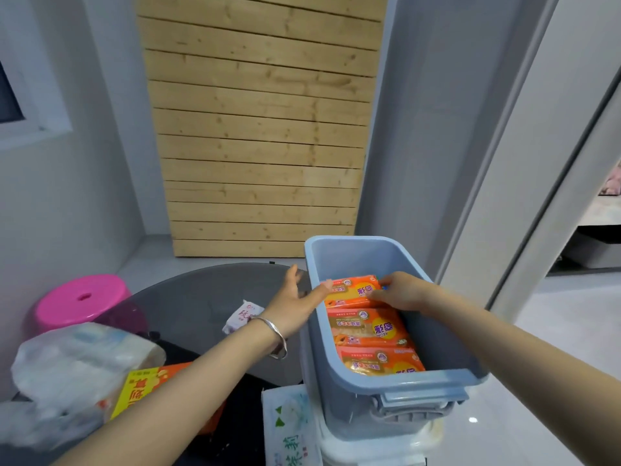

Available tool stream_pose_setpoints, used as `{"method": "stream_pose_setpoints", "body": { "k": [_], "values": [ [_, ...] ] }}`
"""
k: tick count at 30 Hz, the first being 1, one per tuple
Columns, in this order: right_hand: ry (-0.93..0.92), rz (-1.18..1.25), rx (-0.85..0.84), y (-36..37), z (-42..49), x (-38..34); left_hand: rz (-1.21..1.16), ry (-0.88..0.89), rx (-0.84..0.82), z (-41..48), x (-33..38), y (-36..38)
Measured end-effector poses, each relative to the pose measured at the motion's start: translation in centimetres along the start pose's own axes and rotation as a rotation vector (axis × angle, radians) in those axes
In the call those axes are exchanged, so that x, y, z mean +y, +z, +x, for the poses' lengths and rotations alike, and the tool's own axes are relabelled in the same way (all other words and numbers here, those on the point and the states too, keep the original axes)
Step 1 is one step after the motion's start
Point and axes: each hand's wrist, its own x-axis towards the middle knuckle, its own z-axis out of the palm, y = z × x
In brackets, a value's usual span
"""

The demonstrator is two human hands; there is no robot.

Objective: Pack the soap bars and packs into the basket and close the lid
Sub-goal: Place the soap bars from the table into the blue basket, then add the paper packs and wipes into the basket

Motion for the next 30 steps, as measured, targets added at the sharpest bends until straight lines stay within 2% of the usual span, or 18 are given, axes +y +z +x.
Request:
{"method": "stream_pose_setpoints", "body": {
  "k": [2, 5, 6, 8, 10, 12, 16, 18, 25, 28, 30],
  "values": [
    [-0.078, 0.002, 0.132, -0.8, -1.4, -1.0, 0.056, -0.008, 0.045, -0.3, -0.5, -1.8],
    [-0.329, 0.277, 0.303, -1.7, -4.0, -4.5, 0.131, -0.051, 0.118, -0.8, -1.2, -5.5],
    [-0.397, 0.41, 0.27, -1.7, -4.9, -6.4, 0.183, -0.082, 0.139, -0.8, -1.4, -6.7],
    [-0.436, 0.67, 0.083, -0.7, -6.1, -10.3, 0.301, -0.145, 0.145, -0.8, -1.8, -8.8],
    [-0.353, 0.781, -0.086, 1.9, -6.1, -13.9, 0.379, -0.217, 0.106, -0.8, -2.5, -10.3],
    [-0.17, 0.802, -0.179, 5.4, -5.2, -16.6, 0.387, -0.309, 0.086, -0.7, -3.9, -11.4],
    [0.146, 0.908, -0.228, 10.7, -3.0, -17.1, 0.216, -0.459, 0.126, 0.4, -6.6, -12.0],
    [0.24, 0.979, -0.173, 12.0, -1.9, -16.7, 0.126, -0.493, 0.101, 1.1, -7.4, -11.6],
    [0.418, 1.311, -0.02, 14.5, 0.4, -15.4, 0.18, -0.488, 0.131, 3.2, -9.2, -10.0],
    [0.33, 1.441, -0.13, 14.3, -0.6, -15.9, 0.134, -0.413, 0.213, 3.1, -9.2, -10.2],
    [0.271, 1.359, -0.178, 12.9, -1.8, -16.7, 0.02, -0.333, 0.268, 2.6, -9.1, -11.2]
  ]
}}
